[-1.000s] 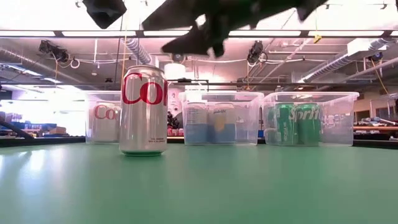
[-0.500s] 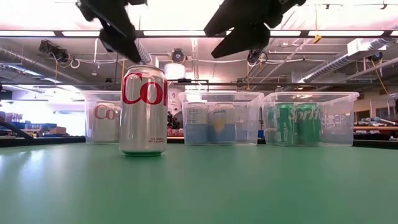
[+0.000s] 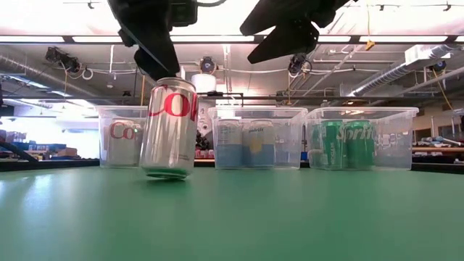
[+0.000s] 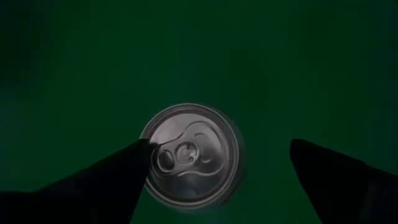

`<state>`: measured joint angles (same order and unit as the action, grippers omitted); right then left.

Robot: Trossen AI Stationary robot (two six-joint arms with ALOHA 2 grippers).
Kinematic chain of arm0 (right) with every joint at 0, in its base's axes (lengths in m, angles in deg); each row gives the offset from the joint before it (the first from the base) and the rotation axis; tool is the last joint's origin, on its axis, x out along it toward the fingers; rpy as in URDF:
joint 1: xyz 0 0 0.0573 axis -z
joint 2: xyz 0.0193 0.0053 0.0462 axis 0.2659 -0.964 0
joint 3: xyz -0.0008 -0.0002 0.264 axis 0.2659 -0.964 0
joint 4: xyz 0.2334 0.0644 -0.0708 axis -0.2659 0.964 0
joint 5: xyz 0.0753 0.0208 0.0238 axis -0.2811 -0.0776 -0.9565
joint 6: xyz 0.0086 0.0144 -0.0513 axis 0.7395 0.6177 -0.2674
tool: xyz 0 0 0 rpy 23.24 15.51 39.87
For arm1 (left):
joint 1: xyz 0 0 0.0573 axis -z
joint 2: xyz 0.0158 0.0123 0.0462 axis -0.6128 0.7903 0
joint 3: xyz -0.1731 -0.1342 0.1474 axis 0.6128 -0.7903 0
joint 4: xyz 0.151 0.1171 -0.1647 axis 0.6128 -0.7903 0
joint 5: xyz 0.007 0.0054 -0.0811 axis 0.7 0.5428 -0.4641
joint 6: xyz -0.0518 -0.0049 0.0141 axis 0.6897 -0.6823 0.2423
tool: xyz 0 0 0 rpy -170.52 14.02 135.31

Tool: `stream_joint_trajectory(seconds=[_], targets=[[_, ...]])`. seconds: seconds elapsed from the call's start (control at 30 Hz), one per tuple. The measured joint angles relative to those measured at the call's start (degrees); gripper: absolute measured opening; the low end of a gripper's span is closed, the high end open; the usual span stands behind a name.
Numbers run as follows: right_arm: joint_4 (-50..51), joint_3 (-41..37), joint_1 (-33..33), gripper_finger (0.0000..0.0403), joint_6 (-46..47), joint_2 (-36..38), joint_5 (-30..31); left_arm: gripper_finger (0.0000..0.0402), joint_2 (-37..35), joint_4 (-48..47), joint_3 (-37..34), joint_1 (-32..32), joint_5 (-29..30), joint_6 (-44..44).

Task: Sort soda cans
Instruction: Put the red silver soda can into the left transparent bin

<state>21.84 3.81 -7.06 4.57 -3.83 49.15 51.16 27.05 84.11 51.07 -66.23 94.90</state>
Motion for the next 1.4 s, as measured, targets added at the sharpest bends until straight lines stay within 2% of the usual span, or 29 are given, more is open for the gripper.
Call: stream_joint_trajectory(seconds=[0.47,0.63,0.87,1.23,1.3,1.4], targets=[[-0.02,0.00,-0.07,0.0330,0.00,-0.08,0.02,0.0391,-0.06,-4.50,4.19,0.21,-2.70,0.44],[0.00,0.00,-0.07,0.0327,0.00,-0.08,0.02,0.0391,1.36,-7.57,4.19,0.19,-2.60,0.43],[-0.09,-0.02,-0.07,0.0327,-0.02,-0.08,0.02,0.0392,3.33,-7.09,4.17,0.15,0.36,-2.12],[-0.11,-0.02,-0.07,0.0325,0.00,-0.08,0.02,0.0390,6.31,-8.59,4.19,-0.91,-0.02,-2.78],[-0.05,-0.02,-0.07,0.0325,-0.01,-0.08,0.02,0.0379,6.56,-9.55,4.15,-1.05,-0.81,-2.77],[-0.06,-0.02,-0.07,0.0325,0.00,-0.08,0.02,0.0336,6.56,-9.07,4.15,-1.22,-1.67,-2.87]])
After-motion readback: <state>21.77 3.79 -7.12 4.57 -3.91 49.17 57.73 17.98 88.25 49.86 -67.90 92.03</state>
